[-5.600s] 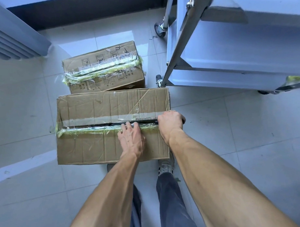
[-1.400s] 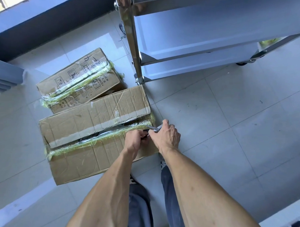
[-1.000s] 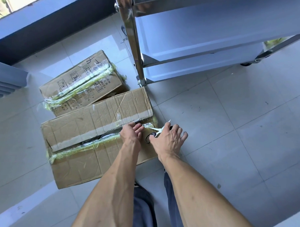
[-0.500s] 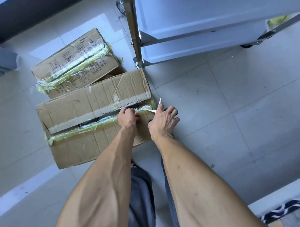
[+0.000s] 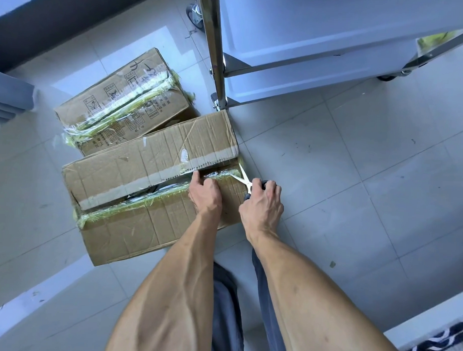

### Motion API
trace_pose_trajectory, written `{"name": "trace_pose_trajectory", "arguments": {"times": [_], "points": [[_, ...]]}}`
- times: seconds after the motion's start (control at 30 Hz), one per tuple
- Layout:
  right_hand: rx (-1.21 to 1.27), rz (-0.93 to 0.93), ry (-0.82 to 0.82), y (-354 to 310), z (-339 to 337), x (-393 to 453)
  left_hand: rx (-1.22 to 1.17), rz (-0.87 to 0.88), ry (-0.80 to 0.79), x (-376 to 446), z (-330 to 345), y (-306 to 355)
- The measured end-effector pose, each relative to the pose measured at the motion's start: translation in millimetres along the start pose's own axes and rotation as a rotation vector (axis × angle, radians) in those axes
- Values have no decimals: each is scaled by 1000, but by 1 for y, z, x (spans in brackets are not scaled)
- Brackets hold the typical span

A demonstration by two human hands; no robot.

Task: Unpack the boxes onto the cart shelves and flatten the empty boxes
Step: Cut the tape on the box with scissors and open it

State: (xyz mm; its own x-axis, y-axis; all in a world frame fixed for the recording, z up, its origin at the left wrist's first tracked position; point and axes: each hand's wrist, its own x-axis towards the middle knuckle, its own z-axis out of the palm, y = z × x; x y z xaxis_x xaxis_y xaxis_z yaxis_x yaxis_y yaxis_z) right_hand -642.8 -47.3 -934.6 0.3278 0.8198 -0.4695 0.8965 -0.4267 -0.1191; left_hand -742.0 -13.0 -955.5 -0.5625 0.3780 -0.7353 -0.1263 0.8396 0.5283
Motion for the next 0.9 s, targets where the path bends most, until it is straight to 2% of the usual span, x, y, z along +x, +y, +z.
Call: {"name": "trace_pose_trajectory", "arguments": {"times": [0.23,0.47,0.67,0.9], "points": [[60,94,41,6,0,-10,72,-5,-25,2,-2,-1],[-7,35,3,-3,-3,5,38,10,-3,-3,-1,1],[98,82,79,-2,2,-6,2,25,-13,-7,-4,1],[66,103,142,-4,4,-12,37,15,-1,-9,-4,2]]}}
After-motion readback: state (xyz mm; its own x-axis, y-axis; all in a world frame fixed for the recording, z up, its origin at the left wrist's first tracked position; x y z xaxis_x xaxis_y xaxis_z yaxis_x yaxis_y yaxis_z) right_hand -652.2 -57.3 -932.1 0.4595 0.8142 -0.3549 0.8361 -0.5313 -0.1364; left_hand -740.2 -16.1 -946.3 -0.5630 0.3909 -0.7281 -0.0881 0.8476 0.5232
